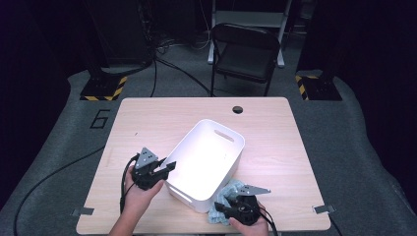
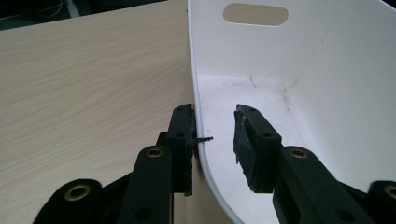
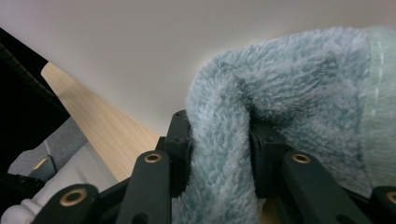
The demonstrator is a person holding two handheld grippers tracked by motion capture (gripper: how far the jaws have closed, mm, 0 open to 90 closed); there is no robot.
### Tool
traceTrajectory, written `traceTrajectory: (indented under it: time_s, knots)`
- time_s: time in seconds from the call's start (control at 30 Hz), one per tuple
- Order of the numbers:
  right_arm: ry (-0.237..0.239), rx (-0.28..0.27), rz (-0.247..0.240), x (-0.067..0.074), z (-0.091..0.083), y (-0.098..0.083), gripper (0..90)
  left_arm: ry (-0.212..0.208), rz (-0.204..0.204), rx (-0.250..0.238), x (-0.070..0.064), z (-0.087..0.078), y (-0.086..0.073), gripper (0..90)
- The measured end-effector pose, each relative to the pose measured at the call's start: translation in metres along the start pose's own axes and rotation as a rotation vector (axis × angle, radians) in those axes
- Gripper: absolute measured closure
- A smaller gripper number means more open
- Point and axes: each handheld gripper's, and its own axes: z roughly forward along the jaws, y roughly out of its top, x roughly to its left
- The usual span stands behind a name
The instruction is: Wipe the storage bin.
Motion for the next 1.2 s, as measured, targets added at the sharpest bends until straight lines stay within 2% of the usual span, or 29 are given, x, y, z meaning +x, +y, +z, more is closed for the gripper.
traceTrajectory:
  time_s: [0.1,0.33,0.43,0.5,0.53,0.6,0.7,0.83,0.93,1.2]
  knots:
    - [0.000,-0.027,-0.020,0.009,-0.008,0.006,65.6,0.004,-0.001,-0.002,-0.001,0.000,0.000,67.9]
    - [0.042,-0.163,-0.092,0.033,-0.040,0.025,65.6,0.007,-0.017,-0.010,-0.002,0.001,0.000,66.6]
    - [0.046,-0.187,-0.115,0.042,-0.047,0.029,65.5,0.004,-0.020,-0.009,-0.002,0.001,-0.001,66.2]
    - [0.033,-0.191,-0.128,0.044,-0.046,0.029,65.9,0.006,-0.021,-0.011,-0.002,0.001,-0.001,66.2]
    - [0.042,-0.196,-0.126,0.042,-0.045,0.027,66.4,0.006,-0.020,-0.008,-0.002,0.001,-0.001,66.3]
    - [0.064,-0.206,-0.098,0.038,-0.043,0.026,67.1,0.013,-0.018,-0.006,-0.003,0.001,-0.001,66.3]
    - [0.041,-0.182,-0.097,0.034,-0.037,0.022,67.3,0.026,-0.022,-0.015,-0.005,0.001,-0.001,66.3]
    - [0.031,-0.147,-0.072,0.025,-0.026,0.016,67.3,0.036,-0.022,-0.012,-0.006,0.001,-0.001,65.7]
    - [0.028,-0.124,-0.039,0.017,-0.019,0.012,67.3,0.038,-0.023,-0.010,-0.007,0.001,-0.001,64.5]
    - [-0.014,-0.045,0.001,-0.002,0.003,0.002,66.7,0.033,-0.046,-0.029,-0.007,0.002,-0.003,58.2]
